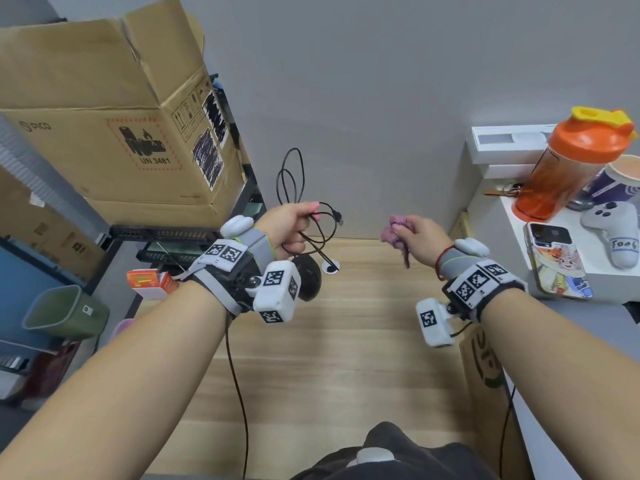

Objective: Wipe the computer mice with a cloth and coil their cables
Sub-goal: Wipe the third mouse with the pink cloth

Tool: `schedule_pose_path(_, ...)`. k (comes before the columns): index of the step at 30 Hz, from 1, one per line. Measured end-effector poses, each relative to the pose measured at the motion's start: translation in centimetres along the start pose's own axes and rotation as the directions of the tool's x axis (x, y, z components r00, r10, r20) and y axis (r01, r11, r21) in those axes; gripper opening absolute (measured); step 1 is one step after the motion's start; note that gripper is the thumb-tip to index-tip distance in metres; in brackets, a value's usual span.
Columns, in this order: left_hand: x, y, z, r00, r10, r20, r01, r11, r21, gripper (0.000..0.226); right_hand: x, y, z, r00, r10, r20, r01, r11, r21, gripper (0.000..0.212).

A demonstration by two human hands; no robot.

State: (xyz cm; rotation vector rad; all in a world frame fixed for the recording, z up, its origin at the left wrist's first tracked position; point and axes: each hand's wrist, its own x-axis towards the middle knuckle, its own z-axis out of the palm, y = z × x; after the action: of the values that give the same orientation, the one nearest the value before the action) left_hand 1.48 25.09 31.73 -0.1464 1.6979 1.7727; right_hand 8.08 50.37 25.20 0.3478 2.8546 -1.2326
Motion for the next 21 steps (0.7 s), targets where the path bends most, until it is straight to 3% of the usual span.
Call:
schedule_pose_path(3,-0.2,-0.6,0.5,1.000,0.006,0.017,-0.004,0.994,-0.105,0.028,-1.3,0.0,2.0,0.991,-0.090,0.101,0.081,0.992,0.095,0.008)
schedule_pose_path(6,-0.4,-0.8,1.3,0.999,0.014,0.030,-0.007,0.970,-0.242,0.028,-2.0,-1.7,4.6,0.965,-0.138,0.221,0.087,0.970,0.227,0.015)
schedule_pose_path(9,-0.7,-1.3,2.0,0.999,0.008,0.035,0.001,0.971,-0.238,0.028,-2.1,-2.3,6.6,0.946,-0.149,0.288,0.076,0.966,0.249,0.013)
schedule_pose_path(12,-0.7,-2.7,2.2,0.999,-0.040,0.008,0.040,0.979,-0.202,0.028,-3.0,-0.9,8.1,0.937,-0.006,0.350,-0.024,0.996,0.081,0.006)
schedule_pose_path(14,-0.5,-3.9,2.3,0.997,-0.070,-0.010,0.068,0.982,-0.178,0.028,-4.0,1.0,9.3,0.914,0.120,0.387,-0.085,0.991,-0.105,0.014)
schedule_pose_path(18,0.0,-6.1,2.5,0.990,-0.135,-0.031,0.129,0.980,-0.153,0.028,-6.2,4.4,12.0,0.803,0.292,0.519,-0.266,0.956,-0.126,0.022)
schedule_pose_path(21,0.0,-7.0,2.7,0.985,-0.167,-0.039,0.159,0.976,-0.151,0.028,-6.9,5.5,12.9,0.767,0.294,0.570,-0.212,0.955,-0.208,0.061)
